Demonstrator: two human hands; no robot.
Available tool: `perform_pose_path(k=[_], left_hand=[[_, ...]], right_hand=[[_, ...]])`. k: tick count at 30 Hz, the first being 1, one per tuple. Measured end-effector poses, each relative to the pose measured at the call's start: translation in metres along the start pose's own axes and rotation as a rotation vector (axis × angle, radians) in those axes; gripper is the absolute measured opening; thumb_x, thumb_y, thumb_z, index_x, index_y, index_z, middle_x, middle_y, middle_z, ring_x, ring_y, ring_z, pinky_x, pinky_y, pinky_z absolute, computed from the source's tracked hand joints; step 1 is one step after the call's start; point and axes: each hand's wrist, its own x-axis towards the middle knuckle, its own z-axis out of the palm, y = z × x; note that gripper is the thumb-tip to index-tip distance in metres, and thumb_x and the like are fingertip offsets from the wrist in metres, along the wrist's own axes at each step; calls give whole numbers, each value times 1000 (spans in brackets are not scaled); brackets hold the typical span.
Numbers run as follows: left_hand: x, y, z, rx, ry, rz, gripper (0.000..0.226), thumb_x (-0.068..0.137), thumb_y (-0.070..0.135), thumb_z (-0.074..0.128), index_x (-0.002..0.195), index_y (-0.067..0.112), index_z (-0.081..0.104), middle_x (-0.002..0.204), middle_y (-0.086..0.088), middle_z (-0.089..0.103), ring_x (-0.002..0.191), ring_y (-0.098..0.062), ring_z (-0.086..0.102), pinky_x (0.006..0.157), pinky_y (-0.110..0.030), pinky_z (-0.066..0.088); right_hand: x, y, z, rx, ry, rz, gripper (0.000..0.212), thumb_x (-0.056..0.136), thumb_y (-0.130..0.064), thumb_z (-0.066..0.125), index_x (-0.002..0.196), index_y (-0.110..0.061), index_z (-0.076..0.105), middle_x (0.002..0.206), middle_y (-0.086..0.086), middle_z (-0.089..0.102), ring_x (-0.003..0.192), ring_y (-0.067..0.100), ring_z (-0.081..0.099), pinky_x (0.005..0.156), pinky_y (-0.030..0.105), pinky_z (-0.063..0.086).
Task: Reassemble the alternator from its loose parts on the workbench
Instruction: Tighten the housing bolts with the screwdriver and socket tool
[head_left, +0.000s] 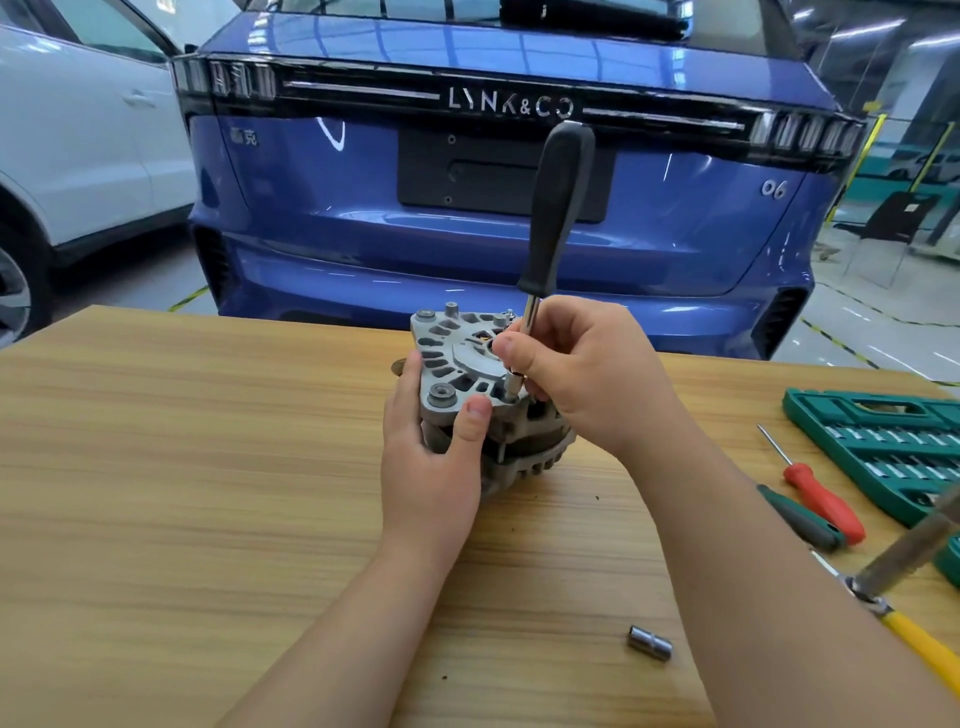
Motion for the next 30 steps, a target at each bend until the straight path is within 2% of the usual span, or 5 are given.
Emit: perform_pose_path(k=[12, 17, 21, 26, 30], left_hand=[[15, 57, -2, 542, -122, 390, 20, 80, 46, 62, 87, 28, 65, 80, 21, 56, 85, -8, 54, 73, -18, 42], [20, 66, 7, 536, -143, 312, 11, 85, 42, 68, 79, 37, 60, 76, 21, 60, 79, 2, 57, 68, -21, 48], [23, 71, 1, 505, -198, 281, 10, 91, 36, 63, 87, 27, 68, 73, 20, 63, 74, 0, 58, 62, -19, 44], [19, 83, 11, 605, -238, 264, 25, 90, 31, 41, 67, 27, 49, 63, 9, 52, 58, -9, 44, 52, -30, 33], [28, 84, 0, 606, -345, 253, 29, 98, 40, 42, 81, 25, 61, 71, 13, 60, 72, -4, 55, 54, -23, 38]], right_hand=[[2, -6, -17, -53, -131, 33, 18, 80, -45, 71, 87, -29, 67, 79, -11, 70, 72, 1, 65, 64, 23, 50], [54, -46, -44, 744, -269, -78, 36, 87, -43, 51, 113, -19, 60, 104, -1, 72, 98, 19, 68, 79, 36, 53], [71, -73, -26, 976, -547, 106, 25, 86, -29, 53, 65, -18, 61, 51, -4, 51, 41, 13, 44, 45, 22, 39], [54, -85, 10, 404, 382, 7, 40, 98, -36, 51, 64, -17, 44, 48, -8, 41, 41, 8, 35, 40, 21, 33], [52, -80, -27, 272, -71, -16, 17, 96, -30, 52, 94, -17, 63, 82, -1, 66, 68, 9, 63, 67, 30, 58]])
